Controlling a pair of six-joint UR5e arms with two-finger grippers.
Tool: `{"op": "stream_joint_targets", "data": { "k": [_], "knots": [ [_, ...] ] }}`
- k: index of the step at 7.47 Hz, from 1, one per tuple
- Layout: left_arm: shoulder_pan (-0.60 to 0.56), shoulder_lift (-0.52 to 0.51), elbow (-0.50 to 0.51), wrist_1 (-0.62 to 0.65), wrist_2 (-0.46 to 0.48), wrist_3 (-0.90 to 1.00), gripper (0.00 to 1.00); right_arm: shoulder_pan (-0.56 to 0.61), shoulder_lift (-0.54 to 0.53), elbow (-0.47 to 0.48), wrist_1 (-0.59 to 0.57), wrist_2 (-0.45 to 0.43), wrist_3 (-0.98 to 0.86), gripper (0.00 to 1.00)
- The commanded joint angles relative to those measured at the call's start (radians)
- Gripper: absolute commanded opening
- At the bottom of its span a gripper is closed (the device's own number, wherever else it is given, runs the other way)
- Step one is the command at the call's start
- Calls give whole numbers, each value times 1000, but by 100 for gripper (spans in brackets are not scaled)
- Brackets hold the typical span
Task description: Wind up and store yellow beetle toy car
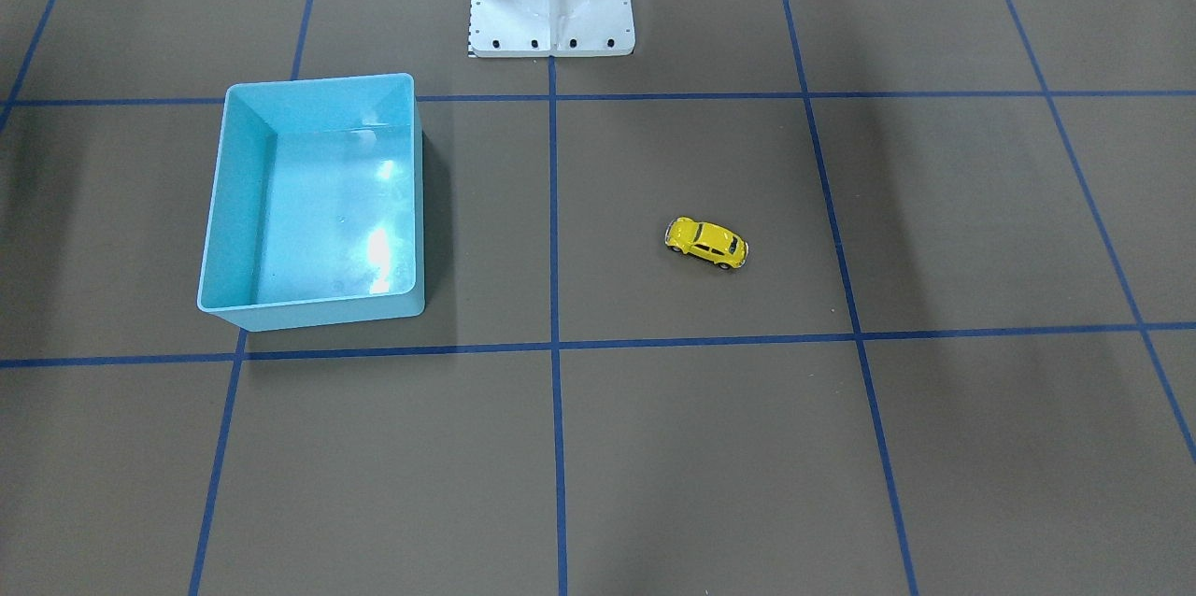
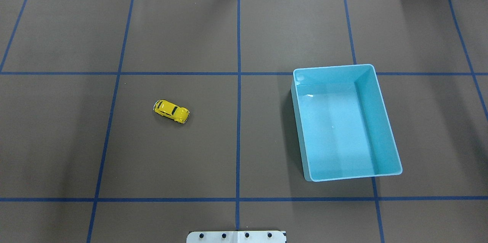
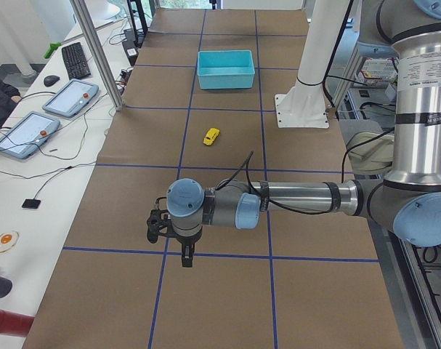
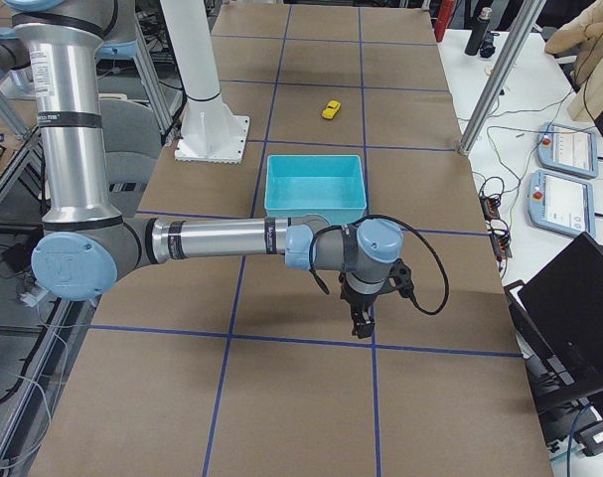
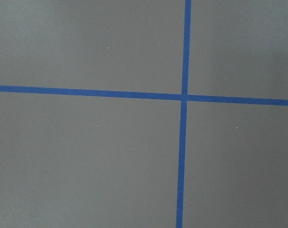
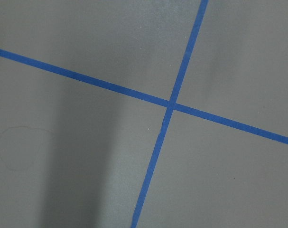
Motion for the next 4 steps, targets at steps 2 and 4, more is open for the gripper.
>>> {"op": "stream_joint_targets", "data": {
  "k": [2,4],
  "knots": [
    [4,-24,-97,99,10,1,100,0,2,0,0,0,0,100],
    [70,-19,-231,127,42,1,100,0,0,2,0,0,0,100]
  ]
}}
